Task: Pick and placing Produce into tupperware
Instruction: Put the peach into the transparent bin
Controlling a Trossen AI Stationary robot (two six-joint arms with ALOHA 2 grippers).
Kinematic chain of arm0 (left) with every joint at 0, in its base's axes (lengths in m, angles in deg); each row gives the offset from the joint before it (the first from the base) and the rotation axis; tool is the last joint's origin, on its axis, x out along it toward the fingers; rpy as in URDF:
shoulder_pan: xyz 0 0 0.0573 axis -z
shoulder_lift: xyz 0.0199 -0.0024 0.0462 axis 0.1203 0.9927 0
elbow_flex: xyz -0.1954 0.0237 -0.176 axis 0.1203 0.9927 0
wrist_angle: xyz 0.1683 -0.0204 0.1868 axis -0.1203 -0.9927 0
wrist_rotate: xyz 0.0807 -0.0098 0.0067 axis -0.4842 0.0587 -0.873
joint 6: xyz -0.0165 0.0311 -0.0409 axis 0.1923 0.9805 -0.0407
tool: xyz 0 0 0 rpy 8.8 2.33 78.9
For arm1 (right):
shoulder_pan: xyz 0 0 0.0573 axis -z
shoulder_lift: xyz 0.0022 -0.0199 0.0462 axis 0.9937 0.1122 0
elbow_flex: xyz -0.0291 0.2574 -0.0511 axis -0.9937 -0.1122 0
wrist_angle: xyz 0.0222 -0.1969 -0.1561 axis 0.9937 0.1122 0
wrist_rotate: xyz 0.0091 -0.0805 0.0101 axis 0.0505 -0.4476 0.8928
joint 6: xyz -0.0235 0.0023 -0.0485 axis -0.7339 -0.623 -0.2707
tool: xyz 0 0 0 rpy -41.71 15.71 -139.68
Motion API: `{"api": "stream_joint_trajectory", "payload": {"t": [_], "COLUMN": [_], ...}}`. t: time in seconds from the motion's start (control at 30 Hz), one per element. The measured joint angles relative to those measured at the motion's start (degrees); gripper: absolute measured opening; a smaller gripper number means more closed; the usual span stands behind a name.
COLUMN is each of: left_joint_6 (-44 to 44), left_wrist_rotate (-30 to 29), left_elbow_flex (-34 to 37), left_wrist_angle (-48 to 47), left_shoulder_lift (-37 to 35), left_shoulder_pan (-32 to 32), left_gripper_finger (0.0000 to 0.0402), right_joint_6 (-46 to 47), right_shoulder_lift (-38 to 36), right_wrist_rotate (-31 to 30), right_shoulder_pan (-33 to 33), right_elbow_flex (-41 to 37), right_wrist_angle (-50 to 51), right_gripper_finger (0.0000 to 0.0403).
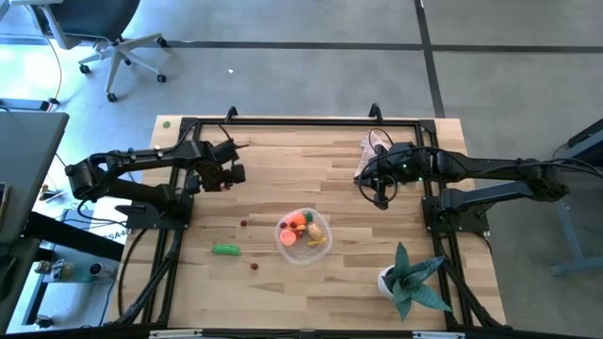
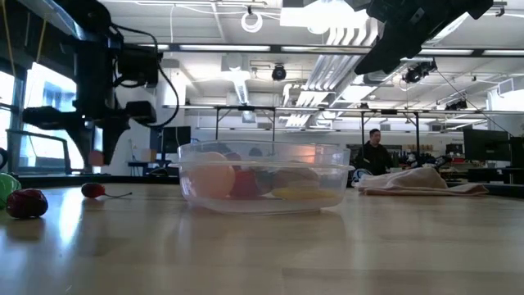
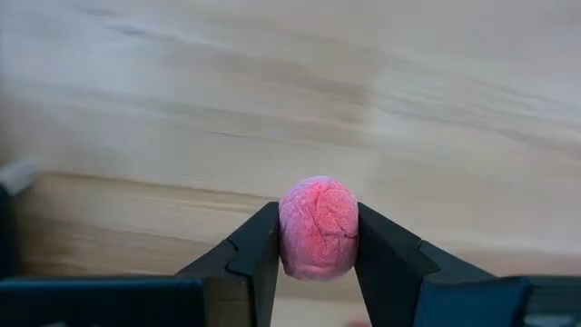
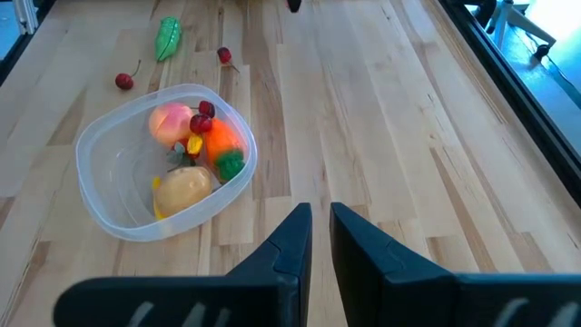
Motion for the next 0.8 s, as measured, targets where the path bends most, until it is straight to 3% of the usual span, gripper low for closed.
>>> {"api": "stream_joint_trajectory", "payload": {"t": [0.2, 0.5, 0.8], "left_joint_6": [4.75, 1.44, -2.2], "left_wrist_rotate": [4.64, 2.06, -5.07], "left_elbow_flex": [-7.22, -19.11, -33.96], "left_wrist_angle": [-2.54, -3.13, -2.99], "left_shoulder_lift": [0.0, 1.84, 16.69], "left_shoulder_pan": [1.46, 13.93, 27.78], "left_gripper_finger": [0.0117, 0.0117, 0.0117], "right_joint_6": [0.0, 0.0, -0.02], "right_shoulder_lift": [-0.01, 0.01, 0.01], "right_wrist_rotate": [-0.01, -0.01, -0.01], "right_shoulder_pan": [0.0, 0.02, 0.02], "right_elbow_flex": [0.0, -0.02, -0.02], "right_wrist_angle": [0.0, 0.01, 0.01], "right_gripper_finger": [0.0032, 0.0032, 0.0032]}}
